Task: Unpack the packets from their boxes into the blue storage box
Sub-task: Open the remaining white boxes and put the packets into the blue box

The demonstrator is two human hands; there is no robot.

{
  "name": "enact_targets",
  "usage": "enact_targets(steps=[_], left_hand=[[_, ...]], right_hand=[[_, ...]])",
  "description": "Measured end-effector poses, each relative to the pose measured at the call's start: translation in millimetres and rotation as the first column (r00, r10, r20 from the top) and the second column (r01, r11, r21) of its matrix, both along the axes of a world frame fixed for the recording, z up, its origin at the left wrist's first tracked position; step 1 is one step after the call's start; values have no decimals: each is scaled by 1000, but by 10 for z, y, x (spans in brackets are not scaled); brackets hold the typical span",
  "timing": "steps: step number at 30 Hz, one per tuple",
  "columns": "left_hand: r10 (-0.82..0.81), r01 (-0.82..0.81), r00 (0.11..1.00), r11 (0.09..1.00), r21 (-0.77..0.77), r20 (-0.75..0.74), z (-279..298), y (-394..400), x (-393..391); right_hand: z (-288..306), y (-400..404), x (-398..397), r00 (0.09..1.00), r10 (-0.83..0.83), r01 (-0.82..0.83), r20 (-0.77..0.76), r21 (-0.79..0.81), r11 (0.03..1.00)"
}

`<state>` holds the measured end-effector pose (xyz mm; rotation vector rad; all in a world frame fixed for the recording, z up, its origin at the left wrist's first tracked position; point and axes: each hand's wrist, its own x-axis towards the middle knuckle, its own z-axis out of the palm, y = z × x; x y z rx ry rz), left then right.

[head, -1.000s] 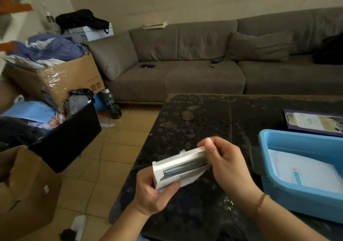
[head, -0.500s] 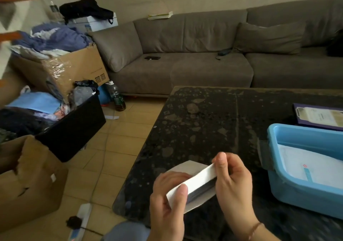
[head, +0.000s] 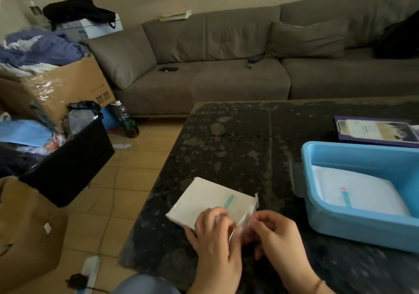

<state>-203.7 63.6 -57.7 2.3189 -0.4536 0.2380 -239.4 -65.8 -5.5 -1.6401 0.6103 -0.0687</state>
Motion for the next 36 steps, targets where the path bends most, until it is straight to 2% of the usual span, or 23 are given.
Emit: enact_targets(steps=[2, 6, 13, 17, 20, 24, 28, 33, 36], left_hand=[[61, -56, 994, 997, -55, 89, -34, 0, 42], [67, -57, 996, 986, -156, 59, -41, -15, 96], [71, -56, 996, 972, -228, 57, -26, 1, 183], [48, -29, 996, 972, -234, 76, -20, 15, 189], [34, -14, 997, 968, -251, 75, -27, 30, 218], [39, -17, 997, 958, -286, 72, -17, 41, 248], [38, -25, 998, 953, -302, 40, -4, 49, 242], [33, -24, 999, 950, -312, 25, 47, 57, 251], [24, -18, 1000, 948, -318, 16, 56, 74, 250]], right_hand=[[22, -38, 32, 998, 19, -16, -63, 49, 999], [17, 33, 92, 988, 126, -125, -89, 17, 992], [0, 158, 236, 994, 73, -71, -81, 25, 997], [22, 154, 311, 992, 86, -89, -94, -29, 996], [31, 165, 331, 997, 56, -58, -52, -33, 998], [27, 205, 316, 999, 26, -27, 27, 38, 999], [32, 209, 332, 1000, 18, -20, 18, 77, 997], [34, 252, 339, 997, -35, 32, 71, 48, 998], [36, 265, 348, 998, -6, 3, 57, 43, 999]])
